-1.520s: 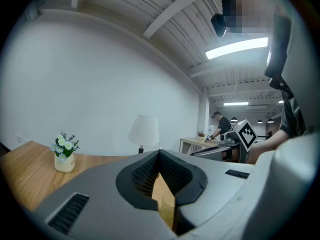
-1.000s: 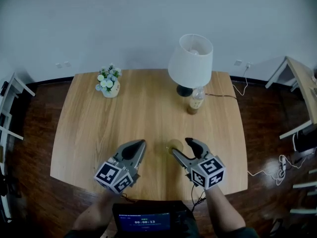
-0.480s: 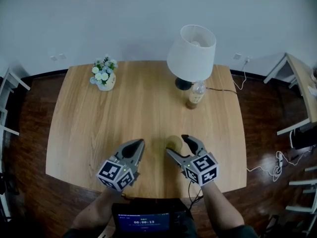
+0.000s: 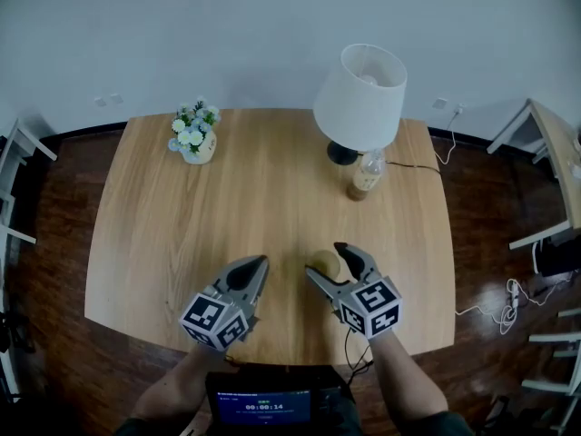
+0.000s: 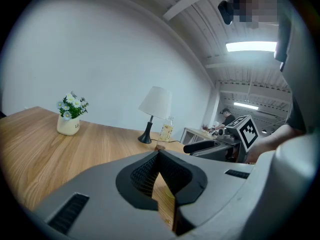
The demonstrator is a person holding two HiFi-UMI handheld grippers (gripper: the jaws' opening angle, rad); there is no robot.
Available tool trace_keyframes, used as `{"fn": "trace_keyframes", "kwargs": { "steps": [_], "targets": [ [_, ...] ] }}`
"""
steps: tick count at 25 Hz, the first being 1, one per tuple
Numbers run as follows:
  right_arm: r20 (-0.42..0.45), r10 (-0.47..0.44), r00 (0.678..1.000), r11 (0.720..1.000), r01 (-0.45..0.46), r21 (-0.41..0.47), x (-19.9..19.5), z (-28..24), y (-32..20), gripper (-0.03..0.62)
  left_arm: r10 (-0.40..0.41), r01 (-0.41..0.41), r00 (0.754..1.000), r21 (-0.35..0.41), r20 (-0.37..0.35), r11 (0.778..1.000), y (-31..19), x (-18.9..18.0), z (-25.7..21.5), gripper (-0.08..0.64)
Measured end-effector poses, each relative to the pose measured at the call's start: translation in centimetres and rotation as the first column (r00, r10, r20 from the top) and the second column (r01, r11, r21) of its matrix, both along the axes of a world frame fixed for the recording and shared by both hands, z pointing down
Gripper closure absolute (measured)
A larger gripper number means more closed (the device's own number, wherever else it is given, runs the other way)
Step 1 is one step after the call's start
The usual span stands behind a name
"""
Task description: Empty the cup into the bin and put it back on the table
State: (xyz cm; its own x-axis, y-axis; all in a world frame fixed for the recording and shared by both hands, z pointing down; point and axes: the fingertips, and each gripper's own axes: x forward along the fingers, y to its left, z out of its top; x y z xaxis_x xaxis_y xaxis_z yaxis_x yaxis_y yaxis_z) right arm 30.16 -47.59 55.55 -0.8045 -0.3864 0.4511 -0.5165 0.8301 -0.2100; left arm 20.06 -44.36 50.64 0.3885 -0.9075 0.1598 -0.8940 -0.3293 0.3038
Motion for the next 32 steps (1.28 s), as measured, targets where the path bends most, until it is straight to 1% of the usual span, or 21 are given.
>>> {"fn": "trace_keyframes", "kwargs": {
  "steps": [11, 14, 16, 17, 18, 27, 32],
  "targets": [
    [0.004, -0.018, 1.0, 1.0, 0.018, 0.009, -1.8, -0.3, -0.7, 0.256, 0.004, -0.004, 1.0, 0.0, -0.008, 1.0, -0.1, -0.5, 0.0, 0.56],
    [-0.015, -0.013, 1.0, 1.0, 0.014, 0.022, -1.4, -0.1, -0.8, 0.256, 0.007, -0.007, 1.0, -0.002, -0.008, 1.0, -0.2, -0.5, 0.1, 0.56],
    [-0.027, -0.022, 0.999, 1.0, 0.023, 0.013, -1.4, 0.6, -0.8, 0.247, 0.008, -0.008, 1.0, -0.009, -0.008, 1.0, -0.2, -0.6, 0.4, 0.56],
    [-0.034, -0.031, 0.999, 1.0, 0.031, 0.005, -1.5, 1.0, -0.7, 0.197, 0.009, -0.009, 1.0, -0.011, -0.008, 1.0, -0.2, -0.6, 0.5, 0.56],
    [-0.042, -0.039, 0.998, 0.999, 0.039, 0.0, -1.6, 1.3, -0.6, 0.189, 0.011, -0.011, 1.0, -0.011, -0.008, 1.0, -0.2, -0.6, 0.6, 0.56],
    [-0.118, -0.085, 0.989, 0.996, 0.089, 0.023, -2.5, 3.9, -0.6, 0.189, 0.018, -0.019, 1.0, -0.033, -0.017, 0.999, -0.3, -0.4, 1.4, 0.56],
    [-0.129, -0.094, 0.987, 0.995, 0.097, 0.013, -2.1, 5.3, -0.3, 0.189, 0.015, -0.016, 1.0, -0.039, -0.024, 0.999, -0.4, -0.5, 2.0, 0.56]
  ]
}}
